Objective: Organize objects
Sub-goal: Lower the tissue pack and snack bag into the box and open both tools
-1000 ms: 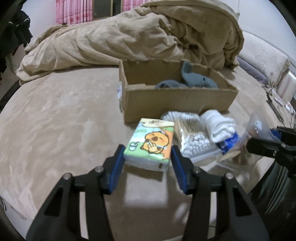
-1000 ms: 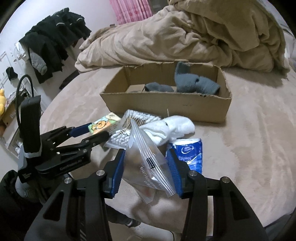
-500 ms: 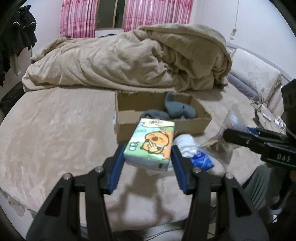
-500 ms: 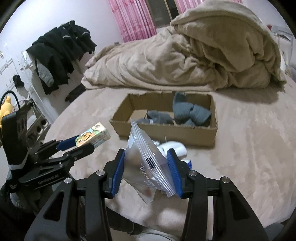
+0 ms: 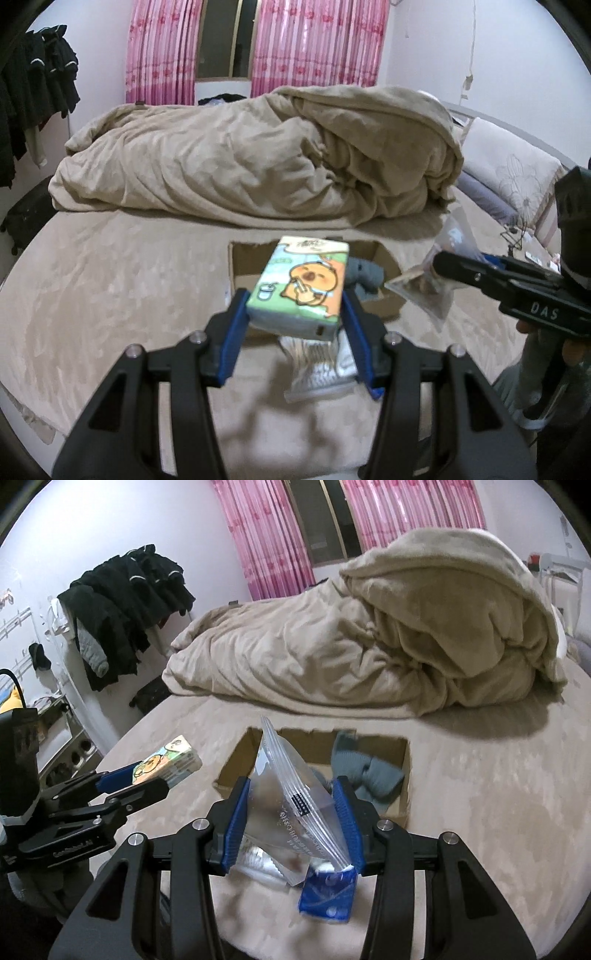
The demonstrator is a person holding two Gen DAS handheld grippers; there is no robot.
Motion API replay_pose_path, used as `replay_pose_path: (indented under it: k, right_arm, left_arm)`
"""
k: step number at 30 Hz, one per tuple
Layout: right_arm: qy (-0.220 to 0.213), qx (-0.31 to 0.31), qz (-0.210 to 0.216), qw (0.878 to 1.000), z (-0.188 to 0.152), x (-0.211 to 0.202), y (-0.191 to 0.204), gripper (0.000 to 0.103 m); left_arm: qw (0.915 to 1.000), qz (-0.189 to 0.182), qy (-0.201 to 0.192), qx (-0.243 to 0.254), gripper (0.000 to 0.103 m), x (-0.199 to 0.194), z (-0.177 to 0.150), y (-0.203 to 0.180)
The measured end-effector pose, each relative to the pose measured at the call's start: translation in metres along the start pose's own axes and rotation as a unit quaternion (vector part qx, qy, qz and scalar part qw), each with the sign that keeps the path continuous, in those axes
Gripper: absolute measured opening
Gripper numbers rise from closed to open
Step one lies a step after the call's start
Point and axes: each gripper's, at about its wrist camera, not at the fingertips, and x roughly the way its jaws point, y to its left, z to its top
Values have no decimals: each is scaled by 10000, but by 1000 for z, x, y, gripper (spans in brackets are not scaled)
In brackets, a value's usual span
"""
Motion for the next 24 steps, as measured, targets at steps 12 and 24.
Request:
replay_pose_path:
  k: [12, 24]
  right_arm:
    - [-92, -90, -81, 9999, 26, 30, -13, 48]
    - [434, 149, -145, 9988, 12, 100, -43, 48]
  left_arm:
    - [9999, 133, 48, -68, 51, 46, 22, 14]
    - [9992, 135, 323, -205, 51, 113, 13, 27]
